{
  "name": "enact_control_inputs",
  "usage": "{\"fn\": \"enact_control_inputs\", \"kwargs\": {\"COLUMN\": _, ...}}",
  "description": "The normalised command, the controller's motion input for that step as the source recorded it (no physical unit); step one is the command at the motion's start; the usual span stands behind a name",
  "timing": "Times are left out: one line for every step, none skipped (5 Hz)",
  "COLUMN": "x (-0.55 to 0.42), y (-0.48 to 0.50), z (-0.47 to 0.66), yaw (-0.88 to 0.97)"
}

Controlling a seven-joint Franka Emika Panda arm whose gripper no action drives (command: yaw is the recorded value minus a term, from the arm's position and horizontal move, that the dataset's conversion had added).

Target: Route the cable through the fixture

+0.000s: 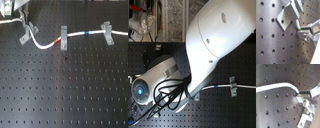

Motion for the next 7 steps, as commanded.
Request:
{"fn": "enact_control_inputs", "kwargs": {"x": -0.169, "y": -0.184, "z": -0.11, "yaw": 0.05}}
{"fn": "enact_control_inputs", "kwargs": {"x": -0.078, "y": -0.217, "z": -0.33, "yaw": 0.11}}
{"fn": "enact_control_inputs", "kwargs": {"x": 0.044, "y": -0.113, "z": -0.08, "yaw": 0.02}}
{"fn": "enact_control_inputs", "kwargs": {"x": -0.176, "y": -0.229, "z": -0.05, "yaw": 0.05}}
{"fn": "enact_control_inputs", "kwargs": {"x": -0.243, "y": -0.243, "z": 0.0, "yaw": 0.08}}
{"fn": "enact_control_inputs", "kwargs": {"x": -0.063, "y": -0.206, "z": -0.2, "yaw": 0.12}}
{"fn": "enact_control_inputs", "kwargs": {"x": -0.001, "y": 0.0, "z": -0.04, "yaw": 0.01}}
